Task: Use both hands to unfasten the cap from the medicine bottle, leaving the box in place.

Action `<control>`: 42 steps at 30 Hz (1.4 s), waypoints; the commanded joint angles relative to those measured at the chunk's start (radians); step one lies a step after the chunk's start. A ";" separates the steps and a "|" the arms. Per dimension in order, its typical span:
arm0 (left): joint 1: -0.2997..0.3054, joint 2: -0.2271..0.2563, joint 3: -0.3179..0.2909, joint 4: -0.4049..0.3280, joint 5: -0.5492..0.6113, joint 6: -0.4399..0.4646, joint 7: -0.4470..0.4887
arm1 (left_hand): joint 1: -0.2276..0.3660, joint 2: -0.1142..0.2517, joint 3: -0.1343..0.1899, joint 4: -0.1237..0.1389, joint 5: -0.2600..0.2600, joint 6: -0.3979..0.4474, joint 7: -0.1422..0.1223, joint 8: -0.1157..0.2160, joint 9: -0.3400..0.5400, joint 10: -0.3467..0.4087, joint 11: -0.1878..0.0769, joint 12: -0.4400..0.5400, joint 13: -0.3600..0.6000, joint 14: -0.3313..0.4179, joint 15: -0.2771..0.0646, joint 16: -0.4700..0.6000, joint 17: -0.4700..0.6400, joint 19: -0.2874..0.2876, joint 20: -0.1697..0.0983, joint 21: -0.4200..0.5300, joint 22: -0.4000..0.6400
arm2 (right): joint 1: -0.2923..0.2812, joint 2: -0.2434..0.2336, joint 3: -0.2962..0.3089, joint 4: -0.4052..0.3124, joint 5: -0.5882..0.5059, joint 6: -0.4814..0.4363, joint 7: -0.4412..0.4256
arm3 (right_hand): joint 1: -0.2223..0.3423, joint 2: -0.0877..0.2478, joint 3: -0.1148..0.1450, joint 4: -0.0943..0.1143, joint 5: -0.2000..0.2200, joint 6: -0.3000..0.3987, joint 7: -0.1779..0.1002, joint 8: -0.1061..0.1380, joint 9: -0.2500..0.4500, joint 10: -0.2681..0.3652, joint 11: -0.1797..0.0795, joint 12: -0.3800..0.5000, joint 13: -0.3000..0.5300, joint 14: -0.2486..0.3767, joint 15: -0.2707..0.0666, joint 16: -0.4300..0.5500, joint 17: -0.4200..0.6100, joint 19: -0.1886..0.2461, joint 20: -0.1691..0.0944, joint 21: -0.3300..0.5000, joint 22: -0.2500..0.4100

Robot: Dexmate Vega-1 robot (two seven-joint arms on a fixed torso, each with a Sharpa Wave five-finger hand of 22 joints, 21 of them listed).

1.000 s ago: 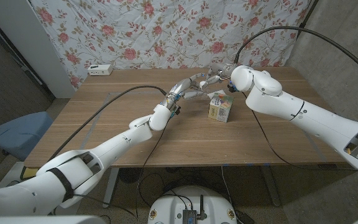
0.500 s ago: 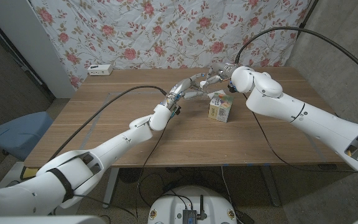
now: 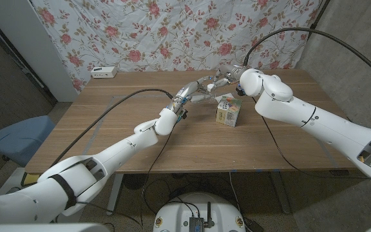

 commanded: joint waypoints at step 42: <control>-0.041 -0.030 0.018 0.075 -0.012 -0.024 -0.002 | -0.009 0.010 0.013 0.000 0.005 0.002 0.000 0.002 0.003 0.063 -0.060 0.004 0.006 0.002 -0.046 0.001 0.002 -0.002 -0.003 -0.001 0.003 | 0.076 -0.012 -0.012 0.042 0.105 -0.007 0.104 | 0.025 0.021 0.046 0.015 0.008 -0.273 -0.023 -0.165 -0.057 -0.077 0.003 -0.024 -0.002 -0.064 0.026 -0.025 0.011 -0.031 0.011 -0.009 0.002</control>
